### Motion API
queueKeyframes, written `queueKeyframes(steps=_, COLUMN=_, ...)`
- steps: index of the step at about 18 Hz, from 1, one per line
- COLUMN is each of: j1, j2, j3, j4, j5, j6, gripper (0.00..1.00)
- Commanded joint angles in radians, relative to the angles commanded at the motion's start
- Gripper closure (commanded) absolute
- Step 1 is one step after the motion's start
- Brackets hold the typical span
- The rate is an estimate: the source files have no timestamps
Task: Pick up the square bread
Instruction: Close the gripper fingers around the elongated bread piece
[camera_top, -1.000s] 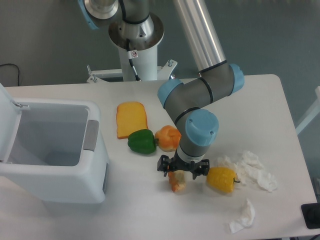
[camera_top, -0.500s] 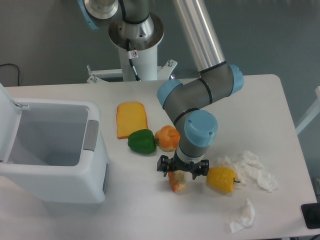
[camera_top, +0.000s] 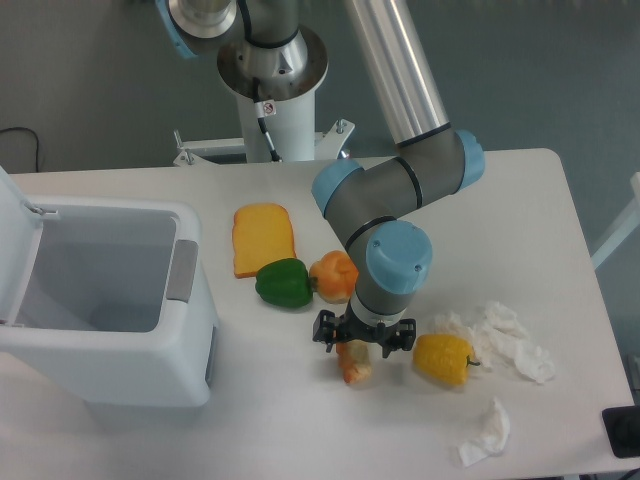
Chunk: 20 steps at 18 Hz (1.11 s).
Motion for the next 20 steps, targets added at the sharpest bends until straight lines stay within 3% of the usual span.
queueKeyframes(steps=2, j1=0.000, j2=0.000, j3=0.000, j4=0.000, j5=0.002, j6=0.002, gripper=0.23)
queueKeyframes(steps=3, j1=0.000, j2=0.000, j3=0.000, j4=0.000, j5=0.002, j6=0.000, gripper=0.34)
queueKeyframes(steps=8, j1=0.000, j2=0.002, j3=0.000, j4=0.002, j5=0.002, j6=0.002, gripper=0.42)
queueKeyframes(steps=20, j1=-0.009, j2=0.008, j3=0.021, j4=0.002, j5=0.052, j6=0.014, gripper=0.42)
